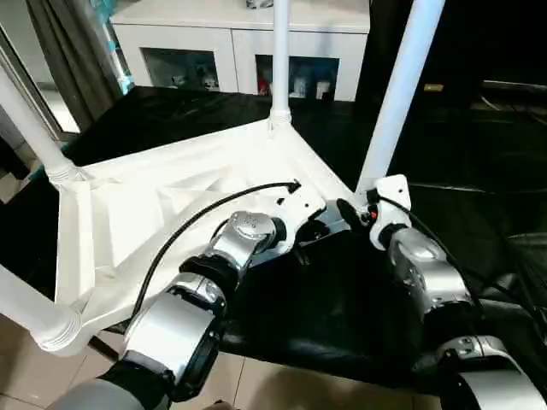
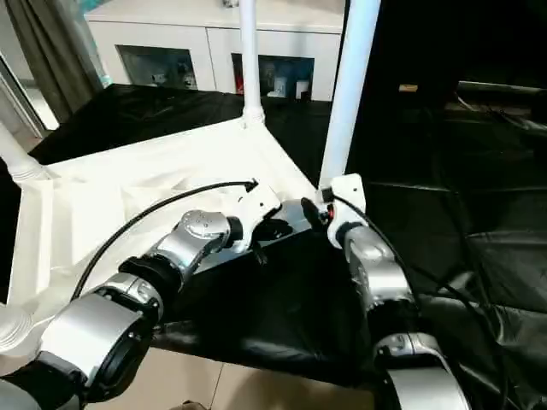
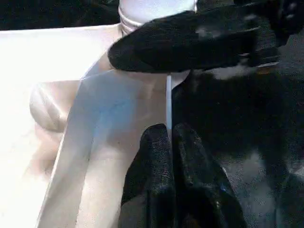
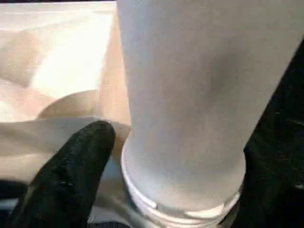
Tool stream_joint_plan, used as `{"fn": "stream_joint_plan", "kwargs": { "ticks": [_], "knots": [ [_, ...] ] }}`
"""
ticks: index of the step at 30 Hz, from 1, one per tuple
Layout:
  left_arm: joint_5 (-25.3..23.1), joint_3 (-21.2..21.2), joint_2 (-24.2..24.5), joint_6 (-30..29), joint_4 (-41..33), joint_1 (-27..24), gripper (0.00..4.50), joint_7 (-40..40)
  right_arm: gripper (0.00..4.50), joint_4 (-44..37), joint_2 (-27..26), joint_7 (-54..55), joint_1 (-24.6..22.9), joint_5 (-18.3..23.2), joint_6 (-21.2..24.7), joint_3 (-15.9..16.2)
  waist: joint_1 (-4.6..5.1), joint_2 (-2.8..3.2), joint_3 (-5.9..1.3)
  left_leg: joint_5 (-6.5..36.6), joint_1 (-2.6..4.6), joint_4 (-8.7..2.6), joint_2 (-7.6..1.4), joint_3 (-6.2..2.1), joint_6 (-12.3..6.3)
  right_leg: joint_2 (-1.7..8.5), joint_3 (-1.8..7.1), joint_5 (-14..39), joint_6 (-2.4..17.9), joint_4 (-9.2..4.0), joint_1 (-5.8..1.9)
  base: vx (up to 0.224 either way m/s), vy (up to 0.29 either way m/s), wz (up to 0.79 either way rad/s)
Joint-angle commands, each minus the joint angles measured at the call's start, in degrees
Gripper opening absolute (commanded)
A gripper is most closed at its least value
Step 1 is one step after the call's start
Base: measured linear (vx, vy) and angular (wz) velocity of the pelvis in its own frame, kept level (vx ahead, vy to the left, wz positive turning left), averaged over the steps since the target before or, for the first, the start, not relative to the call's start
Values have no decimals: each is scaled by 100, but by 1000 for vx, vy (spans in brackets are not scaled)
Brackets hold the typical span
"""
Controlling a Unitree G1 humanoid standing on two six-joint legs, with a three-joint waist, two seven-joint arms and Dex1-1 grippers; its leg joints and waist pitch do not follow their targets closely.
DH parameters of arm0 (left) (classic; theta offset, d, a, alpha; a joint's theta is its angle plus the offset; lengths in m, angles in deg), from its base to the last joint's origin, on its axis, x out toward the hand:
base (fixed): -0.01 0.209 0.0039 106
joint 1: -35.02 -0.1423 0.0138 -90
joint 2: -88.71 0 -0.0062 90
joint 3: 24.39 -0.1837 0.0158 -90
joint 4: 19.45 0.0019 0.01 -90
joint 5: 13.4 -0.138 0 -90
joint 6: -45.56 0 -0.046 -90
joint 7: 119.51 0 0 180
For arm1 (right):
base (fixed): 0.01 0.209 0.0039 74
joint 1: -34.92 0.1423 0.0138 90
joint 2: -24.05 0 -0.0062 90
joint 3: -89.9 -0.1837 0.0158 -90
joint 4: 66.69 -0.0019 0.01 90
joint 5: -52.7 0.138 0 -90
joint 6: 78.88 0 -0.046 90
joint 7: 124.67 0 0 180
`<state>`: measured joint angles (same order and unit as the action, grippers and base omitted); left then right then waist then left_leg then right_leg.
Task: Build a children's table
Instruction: Rotate leg to tighten
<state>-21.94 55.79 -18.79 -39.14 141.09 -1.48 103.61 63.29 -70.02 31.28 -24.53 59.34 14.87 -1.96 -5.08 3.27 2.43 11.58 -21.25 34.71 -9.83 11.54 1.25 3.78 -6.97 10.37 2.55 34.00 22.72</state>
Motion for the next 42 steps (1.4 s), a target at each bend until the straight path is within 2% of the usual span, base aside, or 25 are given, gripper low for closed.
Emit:
{"fn": "stream_joint_plan", "kwargs": {
  "ticks": [1,2,5,7,8,9,10,14,16,19,20,22,23,24,26,30,33,34,35,36,37,38,39,41,42],
  "knots": [
    [141,42,-149,235,-166,71,0,114,390,-109,-241,-465,-76,101,57,380,-4,-138,-392,376,24,-318,-378,-213,-934,625,375,868,883,-430,-363,0,0,0],
    [147,-18,9,338,-220,-1,0,576,390,-450,48,-1196,-261,224,30,526,-12,-139,-392,393,24,-313,-360,-207,-943,614,360,946,853,-448,-375,0,0,0],
    [164,-74,152,464,-286,-71,0,1038,390,-741,311,-1793,-428,321,29,638,-57,-144,-385,417,8,-307,-375,-208,-1036,608,354,1042,750,-452,-375,0,0,0],
    [152,-234,512,654,-430,-221,0,1951,390,-1271,837,-2716,-726,513,184,788,-58,-124,-373,498,10,-318,-375,-213,-1017,605,340,1229,712,-488,-369,0,0,0],
    [186,-280,674,702,-506,-291,0,2382,390,-1475,1075,-3059,-843,582,247,843,-96,-147,-365,520,15,-317,-375,-218,-1048,605,361,1298,654,-492,-392,0,0,0],
    [186,-280,674,702,-506,-291,0,2382,390,-1475,1075,-3059,-843,582,247,843,-98,-129,-372,518,1,-320,-398,-223,-1060,615,372,1232,681,-461,-385,0,0,0],
    [210,-300,774,729,-555,-335,0,2663,390,-1595,1220,-3288,-915,617,277,866,-78,-110,-390,520,20,-324,-429,-228,-1041,612,360,1122,749,-442,-351,0,0,0],
    [326,-321,1066,674,-769,-467,0,3497,390,-1788,1594,-3762,-1000,621,336,863,-117,-103,-381,595,43,-331,-433,-215,-899,625,371,1223,848,-464,-334,0,0,0],
    [351,-333,1145,645,-858,-525,0,3733,390,-1816,1679,-3876,-1013,615,340,857,-164,-88,-391,526,56,-335,-458,-226,-872,629,380,1094,881,-432,-325,0,0,0],
    [388,-332,1185,645,-943,-584,0,3843,390,-1890,1720,-3984,-1036,679,426,854,-180,-93,-394,528,46,-334,-461,-226,-845,640,380,919,957,-404,-329,0,0,0],
    [405,-333,1200,649,-978,-606,0,3888,364,-1936,1744,-4032,-1048,720,474,867,-186,-96,-389,547,41,-335,-456,-224,-827,648,379,954,956,-414,-335,0,0,0],
    [422,-333,1211,646,-1009,-628,0,3919,357,-1973,1730,-4064,-1058,751,520,871,-190,-117,-391,544,38,-333,-440,-219,-811,638,379,1008,917,-418,-344,0,0,0],
    [427,-333,1214,646,-1018,-635,0,3928,353,-1984,1724,-4074,-1061,760,535,872,-195,-107,-388,522,38,-333,-439,-222,-811,637,376,1051,887,-423,-337,0,0,0],
    [438,-329,1212,643,-1032,-648,0,3924,344,-2006,1704,-4082,-1077,768,550,881,-189,-126,-389,518,36,-334,-437,-218,-813,634,374,1075,871,-426,-336,0,0,0],
    [465,-301,1204,608,-1093,-681,0,3935,320,-2067,1680,-4125,-1118,801,610,915,-200,-120,-389,507,39,-332,-434,-217,-797,636,376,1138,840,-434,-335,0,0,0],
    [483,-208,1134,559,-1112,-684,0,3690,284,-2032,1529,-3906,-1167,811,698,871,-193,-125,-386,486,30,-334,-426,-219,-778,634,373,1184,798,-440,-334,0,0,0],
    [264,-147,957,590,-843,-533,0,2534,279,-1400,1136,-2591,-998,310,494,716,-142,-124,-369,590,39,-350,-421,-225,-643,630,361,1413,758,-467,-308,0,0,0],
    [264,-147,957,590,-843,-533,0,2534,279,-1400,1136,-2591,-998,310,494,716,-117,-118,-370,623,53,-349,-410,-224,-585,630,357,1499,754,-483,-294,0,0,0],
    [182,-121,850,546,-707,-450,0,1991,273,-1090,912,-1904,-892,192,528,572,-102,-133,-370,657,54,-361,-401,-231,-512,626,355,1607,730,-497,-322,0,0,0],
    [135,-86,730,486,-590,-373,0,1512,273,-811,681,-1229,-788,145,561,399,-88,-118,-366,672,70,-360,-399,-223,-488,624,362,1622,746,-506,-294,0,0,0],
    [117,-55,630,417,-519,-316,0,1173,272,-629,505,-741,-714,162,623,246,-20,-87,-340,847,89,-392,-409,-243,-377,619,351,1815,757,-534,-288,0,0,0],
    [105,-31,494,327,-463,-255,0,846,272,-447,309,-232,-631,197,686,93,11,-113,-351,893,108,-389,-398,-241,-323,630,360,1858,737,-554,-301,0,0,0],
    [105,-31,494,327,-463,-255,0,846,272,-447,309,-232,-631,197,686,93,28,-116,-352,861,93,-385,-395,-237,-324,637,376,1793,751,-548,-309,0,0,0],
    [96,18,176,139,-350,-126,0,183,271,-126,-69,655,-464,246,672,-131,60,-84,-358,821,92,-387,-395,-234,-350,633,387,1593,815,-529,-314,0,0,0],
    [92,33,39,78,-290,-71,0,-106,271,12,-236,947,-389,249,626,-212,55,-96,-371,752,87,-380,-386,-234,-367,637,389,1450,845,-509,-331,0,0,0]
  ]
}}
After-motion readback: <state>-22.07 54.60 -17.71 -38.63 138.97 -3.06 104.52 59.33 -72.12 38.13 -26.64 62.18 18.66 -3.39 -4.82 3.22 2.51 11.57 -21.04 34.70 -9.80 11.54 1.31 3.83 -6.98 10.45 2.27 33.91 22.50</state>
